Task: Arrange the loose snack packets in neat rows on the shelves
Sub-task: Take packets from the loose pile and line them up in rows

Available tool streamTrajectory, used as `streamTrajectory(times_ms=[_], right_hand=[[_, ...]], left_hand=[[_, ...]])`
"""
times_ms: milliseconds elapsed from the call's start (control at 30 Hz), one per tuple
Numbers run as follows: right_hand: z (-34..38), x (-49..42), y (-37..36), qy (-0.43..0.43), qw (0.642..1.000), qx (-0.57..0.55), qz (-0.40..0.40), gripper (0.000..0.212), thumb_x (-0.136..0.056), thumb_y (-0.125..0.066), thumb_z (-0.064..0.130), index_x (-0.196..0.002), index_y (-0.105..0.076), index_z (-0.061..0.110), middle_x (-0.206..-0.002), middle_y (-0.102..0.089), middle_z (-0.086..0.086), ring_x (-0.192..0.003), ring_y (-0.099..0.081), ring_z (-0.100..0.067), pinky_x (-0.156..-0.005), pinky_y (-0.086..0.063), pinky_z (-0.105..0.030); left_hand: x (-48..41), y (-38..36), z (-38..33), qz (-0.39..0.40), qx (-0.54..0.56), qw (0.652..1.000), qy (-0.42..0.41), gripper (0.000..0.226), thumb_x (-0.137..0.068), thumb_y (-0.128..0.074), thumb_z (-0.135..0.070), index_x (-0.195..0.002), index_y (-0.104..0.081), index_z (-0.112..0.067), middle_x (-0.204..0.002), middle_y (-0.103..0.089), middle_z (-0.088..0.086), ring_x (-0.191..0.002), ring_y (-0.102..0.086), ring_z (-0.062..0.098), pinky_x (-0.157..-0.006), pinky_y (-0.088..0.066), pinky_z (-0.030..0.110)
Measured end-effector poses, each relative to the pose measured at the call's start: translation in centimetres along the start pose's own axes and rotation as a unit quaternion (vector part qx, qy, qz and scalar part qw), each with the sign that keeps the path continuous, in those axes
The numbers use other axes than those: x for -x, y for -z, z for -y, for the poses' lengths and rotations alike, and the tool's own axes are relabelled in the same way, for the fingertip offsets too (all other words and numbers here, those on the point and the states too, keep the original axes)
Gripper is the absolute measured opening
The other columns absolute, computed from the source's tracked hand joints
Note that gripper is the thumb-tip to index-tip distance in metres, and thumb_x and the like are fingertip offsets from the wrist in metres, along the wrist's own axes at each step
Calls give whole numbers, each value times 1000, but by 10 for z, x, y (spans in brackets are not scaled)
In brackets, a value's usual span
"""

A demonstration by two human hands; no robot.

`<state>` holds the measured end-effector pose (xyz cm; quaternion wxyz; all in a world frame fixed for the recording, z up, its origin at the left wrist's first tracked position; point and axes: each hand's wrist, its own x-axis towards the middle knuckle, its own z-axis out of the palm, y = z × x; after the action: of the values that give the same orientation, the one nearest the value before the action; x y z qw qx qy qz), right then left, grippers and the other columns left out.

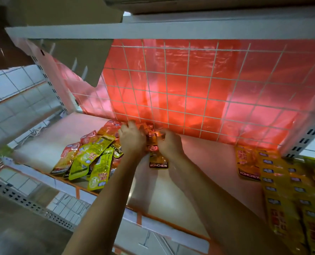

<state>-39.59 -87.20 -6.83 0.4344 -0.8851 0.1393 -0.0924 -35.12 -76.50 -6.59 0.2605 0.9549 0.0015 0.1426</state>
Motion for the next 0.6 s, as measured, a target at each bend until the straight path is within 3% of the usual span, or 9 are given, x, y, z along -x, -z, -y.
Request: streamTrajectory(times_ms=[133,233,400,533,600], right_hand=[[6,-24,-17,-46,999,-6,25,28,-91,-54,20,-116,-66,13,-122,-64,-13,-117,-55,-32,-93,-42,-32],[8,-33,-25,-75,996,-46,29,25,-92,-54,28,-105,-70,14,-116,-67,-12,-110,-59,-32,-87,-45,-32],[9,-39,-32,-136,977,-165,2,17,-87,-57,24,-73,-63,16,-86,-67,-12,-86,-64,-28,-76,-50,-39],[7,-33,-29,-169,937,-304,16,19,-87,-57,10,-70,-63,16,-82,-65,-12,-82,-63,-29,-78,-55,-49],[5,-27,-24,-169,923,-346,24,24,-89,-56,7,-68,-64,17,-79,-66,-6,-74,-62,-21,-71,-56,-42]], left_hand=[[-22,-5,8,81,-64,994,35,63,-97,-44,-48,-132,-37,4,-127,-52,31,-118,-48,46,-98,-34,45],[-26,-11,13,100,-64,992,36,60,-94,-50,-50,-127,-41,-1,-121,-60,26,-116,-53,42,-97,-37,42],[-21,-11,16,70,-3,997,12,49,-91,-57,-44,-116,-52,-2,-109,-66,24,-106,-61,41,-90,-42,45],[-11,-9,13,89,58,994,7,53,-86,-66,-42,-120,-54,-4,-111,-66,23,-106,-60,40,-85,-45,44],[-5,-8,8,93,92,991,5,53,-82,-70,-38,-122,-55,-6,-112,-66,20,-107,-60,38,-85,-44,41]])
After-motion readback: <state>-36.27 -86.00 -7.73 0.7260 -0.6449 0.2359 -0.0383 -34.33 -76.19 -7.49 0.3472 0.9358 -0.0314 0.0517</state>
